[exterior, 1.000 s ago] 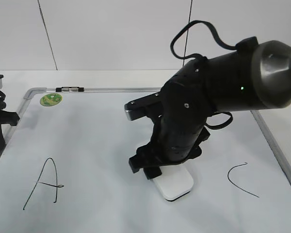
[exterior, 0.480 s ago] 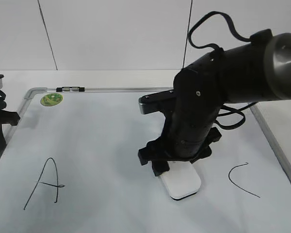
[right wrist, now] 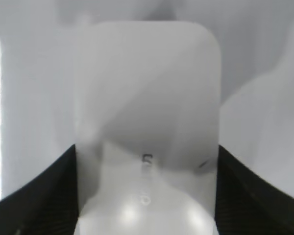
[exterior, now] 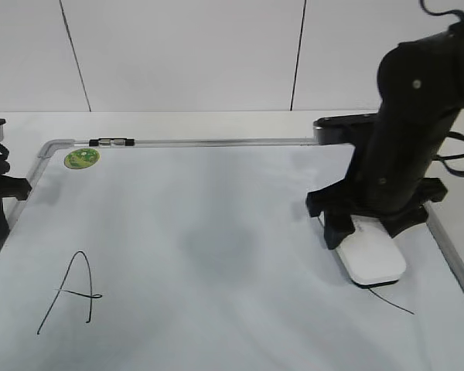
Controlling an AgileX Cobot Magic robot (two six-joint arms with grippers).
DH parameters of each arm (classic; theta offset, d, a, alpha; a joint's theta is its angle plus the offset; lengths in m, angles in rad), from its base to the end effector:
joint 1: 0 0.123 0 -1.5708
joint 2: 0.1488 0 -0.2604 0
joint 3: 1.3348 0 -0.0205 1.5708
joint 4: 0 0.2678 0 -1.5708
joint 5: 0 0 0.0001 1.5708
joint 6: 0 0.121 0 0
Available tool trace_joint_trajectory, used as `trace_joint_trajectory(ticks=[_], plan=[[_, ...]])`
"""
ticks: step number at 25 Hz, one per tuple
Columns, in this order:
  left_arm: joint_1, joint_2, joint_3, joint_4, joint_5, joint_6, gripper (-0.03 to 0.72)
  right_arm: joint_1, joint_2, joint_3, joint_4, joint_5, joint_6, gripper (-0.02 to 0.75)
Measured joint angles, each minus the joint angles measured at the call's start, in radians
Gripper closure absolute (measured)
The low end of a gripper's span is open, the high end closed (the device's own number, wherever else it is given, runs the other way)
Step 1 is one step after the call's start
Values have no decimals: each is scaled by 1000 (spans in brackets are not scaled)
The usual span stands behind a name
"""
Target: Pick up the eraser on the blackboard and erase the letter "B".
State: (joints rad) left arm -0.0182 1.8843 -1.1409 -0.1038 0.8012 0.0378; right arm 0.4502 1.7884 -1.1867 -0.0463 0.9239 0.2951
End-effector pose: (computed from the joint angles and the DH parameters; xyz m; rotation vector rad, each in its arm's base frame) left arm 0.3545 -0.0155 0.0891 -0.0182 3.0253 -0.1173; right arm 0.3193 0.1493 0.1323 -0.2708 2.9919 0.0182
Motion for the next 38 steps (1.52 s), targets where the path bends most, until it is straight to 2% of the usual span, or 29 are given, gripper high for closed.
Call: trace_joint_trajectory(ticks=[8, 14, 26, 38], plan=[[0, 0, 0, 0, 0, 0, 673, -210, -19, 0, 46, 26, -135, 202], [0, 0, 0, 0, 0, 0, 672, -313, -19, 0, 46, 26, -184, 202], [0, 0, 0, -1, 0, 0, 673, -325, -16, 0, 38, -67, -242, 202], [0, 0, 0, -4, 2, 0, 673, -327, 64, -29, 39, -68, -264, 202]])
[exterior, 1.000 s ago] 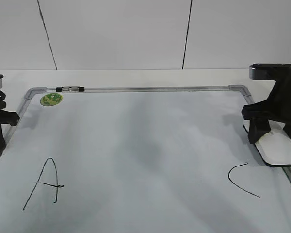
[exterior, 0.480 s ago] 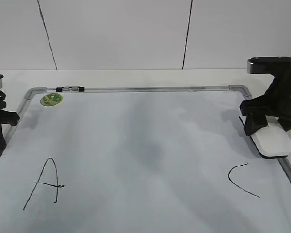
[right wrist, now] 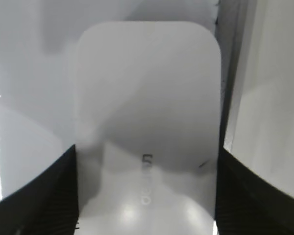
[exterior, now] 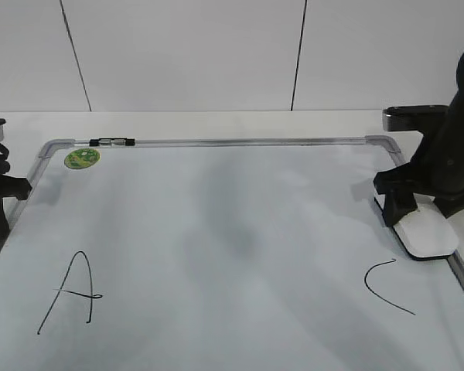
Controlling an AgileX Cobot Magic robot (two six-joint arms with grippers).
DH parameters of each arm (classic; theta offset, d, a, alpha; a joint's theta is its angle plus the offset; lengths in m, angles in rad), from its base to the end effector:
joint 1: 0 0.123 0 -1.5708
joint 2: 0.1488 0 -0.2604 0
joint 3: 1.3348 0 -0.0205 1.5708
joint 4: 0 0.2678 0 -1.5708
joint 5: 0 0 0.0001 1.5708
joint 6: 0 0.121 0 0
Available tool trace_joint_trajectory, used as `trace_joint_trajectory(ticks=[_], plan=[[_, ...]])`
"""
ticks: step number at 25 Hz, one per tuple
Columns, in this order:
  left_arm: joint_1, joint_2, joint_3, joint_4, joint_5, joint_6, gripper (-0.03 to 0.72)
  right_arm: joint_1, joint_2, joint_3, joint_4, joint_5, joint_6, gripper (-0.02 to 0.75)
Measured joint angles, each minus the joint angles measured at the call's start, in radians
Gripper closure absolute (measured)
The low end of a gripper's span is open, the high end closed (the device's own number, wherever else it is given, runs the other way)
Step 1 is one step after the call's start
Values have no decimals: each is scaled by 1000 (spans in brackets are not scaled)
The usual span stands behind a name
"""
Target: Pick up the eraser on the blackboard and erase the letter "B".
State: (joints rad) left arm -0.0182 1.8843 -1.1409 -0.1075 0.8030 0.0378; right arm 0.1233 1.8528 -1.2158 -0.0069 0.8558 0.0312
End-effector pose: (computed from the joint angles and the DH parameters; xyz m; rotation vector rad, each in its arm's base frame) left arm 0.3543 -0.0158 0.0891 -0.0218 3.0268 -0.1218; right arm 0.3649 0.0446 0.1178 -0.1431 2.9730 0.0107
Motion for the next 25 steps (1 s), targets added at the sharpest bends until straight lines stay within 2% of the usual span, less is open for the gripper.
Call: trace_joint_trajectory(ticks=[25], plan=[[0, 0, 0, 0, 0, 0, 673, 0, 9, -8, 0, 4, -2, 202]])
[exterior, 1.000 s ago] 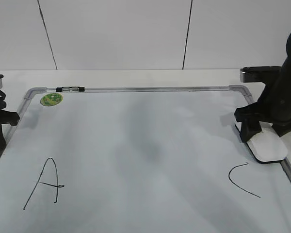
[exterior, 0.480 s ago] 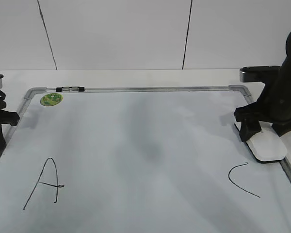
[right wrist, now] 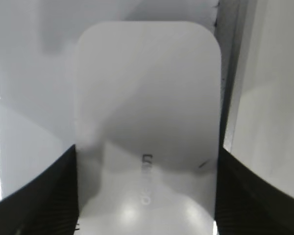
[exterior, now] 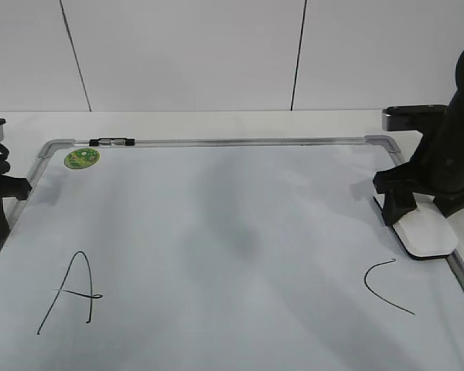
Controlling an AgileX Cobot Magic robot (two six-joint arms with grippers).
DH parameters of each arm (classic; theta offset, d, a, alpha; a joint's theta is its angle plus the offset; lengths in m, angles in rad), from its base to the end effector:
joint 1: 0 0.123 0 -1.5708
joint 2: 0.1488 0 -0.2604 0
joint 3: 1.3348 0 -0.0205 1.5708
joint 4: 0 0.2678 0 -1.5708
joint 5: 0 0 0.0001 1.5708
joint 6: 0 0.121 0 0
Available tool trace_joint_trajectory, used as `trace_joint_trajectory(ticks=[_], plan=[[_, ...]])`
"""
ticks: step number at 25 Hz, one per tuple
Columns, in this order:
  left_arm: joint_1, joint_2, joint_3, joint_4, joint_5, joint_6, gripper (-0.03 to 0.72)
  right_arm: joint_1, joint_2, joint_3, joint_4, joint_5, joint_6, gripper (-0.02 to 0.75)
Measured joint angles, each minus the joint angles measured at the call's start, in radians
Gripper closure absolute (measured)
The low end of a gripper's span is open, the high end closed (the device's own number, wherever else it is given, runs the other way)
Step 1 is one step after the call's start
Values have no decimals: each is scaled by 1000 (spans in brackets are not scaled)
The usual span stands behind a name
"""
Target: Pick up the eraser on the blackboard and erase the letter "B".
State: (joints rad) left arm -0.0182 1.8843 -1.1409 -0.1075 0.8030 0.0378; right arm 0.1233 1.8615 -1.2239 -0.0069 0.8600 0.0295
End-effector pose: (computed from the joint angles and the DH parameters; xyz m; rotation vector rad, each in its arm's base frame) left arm 0.3543 -0.0158 0.0891 -0.0218 3.0268 -0.1218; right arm 0.3663 0.0448 0.1166 -0.1458 2.9777 0.0100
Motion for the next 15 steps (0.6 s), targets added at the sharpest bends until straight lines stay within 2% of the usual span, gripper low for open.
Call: trace_joint_trajectory(ticks=[8, 13, 15], plan=[[0, 0, 0, 0, 0, 0, 673, 0, 0, 0, 0, 0, 0, 195], [0, 0, 0, 0, 0, 0, 673, 0, 0, -4, 0, 12, 17, 102], [0, 0, 0, 0, 1, 0, 673, 0, 0, -8, 0, 28, 21, 92]])
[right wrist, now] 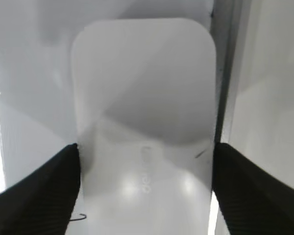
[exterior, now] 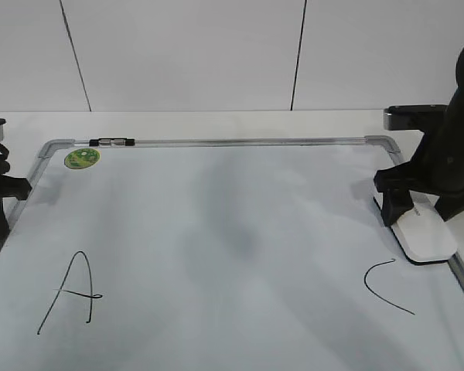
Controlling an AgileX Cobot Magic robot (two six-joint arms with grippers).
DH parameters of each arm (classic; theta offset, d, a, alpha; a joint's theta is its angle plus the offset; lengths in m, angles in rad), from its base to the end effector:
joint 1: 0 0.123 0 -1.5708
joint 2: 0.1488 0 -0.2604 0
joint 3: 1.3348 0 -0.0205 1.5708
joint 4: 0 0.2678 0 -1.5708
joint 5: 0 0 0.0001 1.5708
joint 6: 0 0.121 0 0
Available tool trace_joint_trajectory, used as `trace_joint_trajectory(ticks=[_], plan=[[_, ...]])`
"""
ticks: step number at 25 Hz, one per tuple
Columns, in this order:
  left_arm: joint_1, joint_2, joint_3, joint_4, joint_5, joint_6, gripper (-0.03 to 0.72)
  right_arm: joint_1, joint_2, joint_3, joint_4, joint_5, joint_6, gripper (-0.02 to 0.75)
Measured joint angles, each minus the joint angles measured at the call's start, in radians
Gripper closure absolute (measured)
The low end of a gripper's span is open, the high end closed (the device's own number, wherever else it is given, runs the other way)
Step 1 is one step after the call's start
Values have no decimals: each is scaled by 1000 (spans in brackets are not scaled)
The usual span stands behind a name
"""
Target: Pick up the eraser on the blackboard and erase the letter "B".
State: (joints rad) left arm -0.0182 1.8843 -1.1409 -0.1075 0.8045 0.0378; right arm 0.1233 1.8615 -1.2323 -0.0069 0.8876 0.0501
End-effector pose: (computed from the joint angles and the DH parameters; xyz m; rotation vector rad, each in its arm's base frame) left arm 0.3541 -0.0158 0.0890 -0.0217 3.0283 -0.1219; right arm 0.3650 0.0446 0.1183 -0.1158 2.9982 0.0099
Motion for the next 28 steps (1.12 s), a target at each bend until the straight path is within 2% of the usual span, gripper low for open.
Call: trace_joint_trajectory(ticks=[4, 12, 20, 28], plan=[[0, 0, 0, 0, 0, 0, 673, 0, 0, -53, 0, 72, 4, 99], [0, 0, 0, 0, 1, 0, 668, 0, 0, -268, 7, 307, 4, 178], [0, 0, 0, 6, 1, 13, 519, 0, 0, -379, 28, 333, 6, 185], [0, -67, -10, 22, 37, 17, 475, 0, -6, -379, 80, 335, 6, 185]])
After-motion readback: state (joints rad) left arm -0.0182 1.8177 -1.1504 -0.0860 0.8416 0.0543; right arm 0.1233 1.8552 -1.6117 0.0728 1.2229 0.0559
